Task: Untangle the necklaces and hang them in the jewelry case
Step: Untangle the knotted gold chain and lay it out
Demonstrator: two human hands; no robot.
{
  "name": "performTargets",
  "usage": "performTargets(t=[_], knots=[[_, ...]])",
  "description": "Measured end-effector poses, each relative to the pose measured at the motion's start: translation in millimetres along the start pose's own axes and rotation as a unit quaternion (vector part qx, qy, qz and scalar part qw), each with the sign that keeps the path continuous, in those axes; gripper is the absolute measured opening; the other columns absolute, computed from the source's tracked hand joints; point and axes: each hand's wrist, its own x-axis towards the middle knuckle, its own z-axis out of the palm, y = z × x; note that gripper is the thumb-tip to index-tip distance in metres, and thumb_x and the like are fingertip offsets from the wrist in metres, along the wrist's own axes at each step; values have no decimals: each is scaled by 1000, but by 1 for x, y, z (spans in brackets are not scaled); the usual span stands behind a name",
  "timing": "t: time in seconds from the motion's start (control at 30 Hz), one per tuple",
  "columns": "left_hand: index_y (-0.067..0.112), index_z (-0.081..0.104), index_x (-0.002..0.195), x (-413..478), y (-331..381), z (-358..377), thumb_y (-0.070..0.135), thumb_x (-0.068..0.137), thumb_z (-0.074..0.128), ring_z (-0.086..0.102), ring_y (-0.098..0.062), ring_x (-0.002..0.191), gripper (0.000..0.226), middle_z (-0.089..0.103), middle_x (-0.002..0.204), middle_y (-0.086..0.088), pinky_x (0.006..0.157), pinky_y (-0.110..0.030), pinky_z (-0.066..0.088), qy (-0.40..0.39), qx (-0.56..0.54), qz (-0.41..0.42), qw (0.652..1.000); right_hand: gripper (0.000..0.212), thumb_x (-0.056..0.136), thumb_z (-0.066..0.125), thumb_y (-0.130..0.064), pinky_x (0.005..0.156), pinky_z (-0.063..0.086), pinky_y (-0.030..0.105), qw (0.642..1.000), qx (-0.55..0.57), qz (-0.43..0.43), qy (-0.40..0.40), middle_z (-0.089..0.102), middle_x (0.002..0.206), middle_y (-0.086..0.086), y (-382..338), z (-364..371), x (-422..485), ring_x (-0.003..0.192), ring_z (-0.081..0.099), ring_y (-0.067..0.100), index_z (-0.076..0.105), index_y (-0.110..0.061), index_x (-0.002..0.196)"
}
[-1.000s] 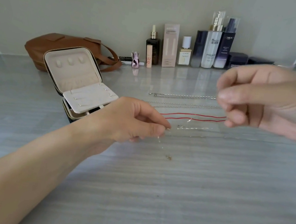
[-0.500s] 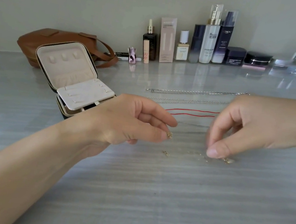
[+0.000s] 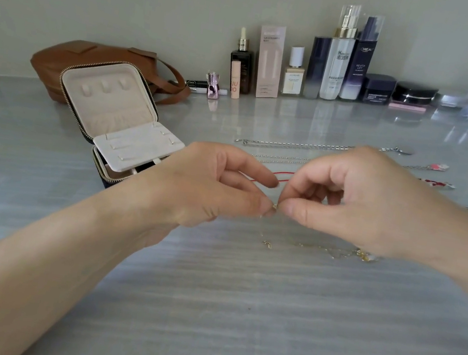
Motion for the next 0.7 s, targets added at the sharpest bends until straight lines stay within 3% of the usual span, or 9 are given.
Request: performTargets(t=[0.17,0.27,0.33,0.43,0.53,0.7], knots=[[21,68,78,0,0,0,9,72,72,54,0,53,14,73,73,0,44,-11,35,17,-3,3,1000,11,76,59,-31,59,45,16,999,24,32,-21,69,71,-11,2,-3,2,55,56,0,67,-27,69],[20,67,78,0,1,0,7,75,70,52,0,51,14,73,71,1,43,-10,36,18,-3,9,1000,13,78,56,-35,74,51,36,999,19,43,-17,71,77,2,5,-3,4,72,64,22,65,-27,72],[20,67,79,0,1,0,7,75,70,52,0,51,14,72,69,3,45,-11,36,23,-4,18,1000,14,80,55,-36,75,51,42,999,18,38,-16,70,77,3,4,-2,4,77,63,25,63,-29,72],[25,67,73,1,-2,2,16,72,74,53,-5,55,12,68,66,12,50,-17,38,54,38,57,996,16,80,53,-38,75,50,45,999,26,38,-14,69,75,4,4,-1,3,77,62,31,63,-27,73],[27,66,67,-2,-1,6,26,67,77,41,-2,44,11,56,50,19,41,-10,31,59,89,86,991,19,80,53,-38,70,50,45,998,39,47,-13,64,65,0,4,0,4,63,53,27,63,-25,72],[34,70,68,-2,-1,9,41,60,70,42,-15,53,11,55,57,-1,46,-23,33,66,90,99,989,22,75,49,-43,60,45,39,999,27,36,-14,65,74,13,0,2,3,60,47,16,62,-26,71]])
